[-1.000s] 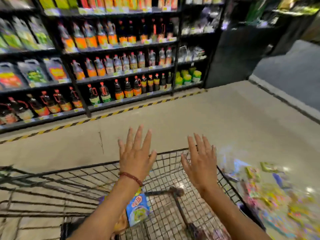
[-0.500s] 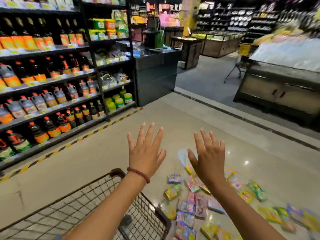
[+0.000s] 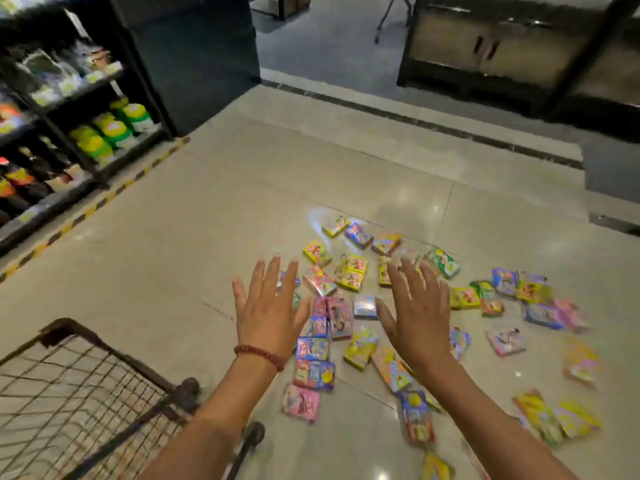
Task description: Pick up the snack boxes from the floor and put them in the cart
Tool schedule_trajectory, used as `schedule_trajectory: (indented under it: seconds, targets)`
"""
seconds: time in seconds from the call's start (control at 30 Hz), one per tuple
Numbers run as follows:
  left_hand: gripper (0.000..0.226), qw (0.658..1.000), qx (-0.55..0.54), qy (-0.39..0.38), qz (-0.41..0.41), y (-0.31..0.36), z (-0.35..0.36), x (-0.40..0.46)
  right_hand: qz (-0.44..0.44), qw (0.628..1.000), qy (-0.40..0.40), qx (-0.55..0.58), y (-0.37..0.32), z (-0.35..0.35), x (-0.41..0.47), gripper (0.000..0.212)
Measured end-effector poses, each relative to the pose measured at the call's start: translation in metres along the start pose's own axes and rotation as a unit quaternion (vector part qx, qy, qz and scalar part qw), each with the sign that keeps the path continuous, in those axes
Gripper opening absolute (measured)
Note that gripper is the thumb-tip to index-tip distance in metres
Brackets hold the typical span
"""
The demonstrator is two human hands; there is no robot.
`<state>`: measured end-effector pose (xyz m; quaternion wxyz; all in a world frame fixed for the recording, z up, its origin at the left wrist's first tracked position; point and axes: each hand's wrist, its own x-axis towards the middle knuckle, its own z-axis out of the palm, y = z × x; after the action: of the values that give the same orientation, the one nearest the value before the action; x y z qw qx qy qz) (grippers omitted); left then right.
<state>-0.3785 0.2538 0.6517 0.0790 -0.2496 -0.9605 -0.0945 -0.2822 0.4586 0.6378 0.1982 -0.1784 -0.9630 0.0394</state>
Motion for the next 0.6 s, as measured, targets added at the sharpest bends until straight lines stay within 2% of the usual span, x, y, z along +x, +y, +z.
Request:
schedule_trajectory:
  seconds: [0.27, 0.4, 0.6]
  targets:
    - [0.064, 0.992, -0.015, -0.127, 0.006, -0.02, 0.204, -0.067, 0.02, 0.994, -0.108, 0.02, 0.029, 0.18, -0.086, 0.057]
    - [0.068, 0.981, -0.03, -0.188, -0.033, -0.038, 0.315, -0.111, 0.019, 0.984, -0.174, 0.026, 0.035, 0.284, -0.132, 0.06]
    - [0.082, 0.959, -0.037, -0.265, -0.094, -0.071, 0.482, -0.161, -0.004, 0.972, -0.232, 0.03, 0.051, 0.441, -0.198, 0.06]
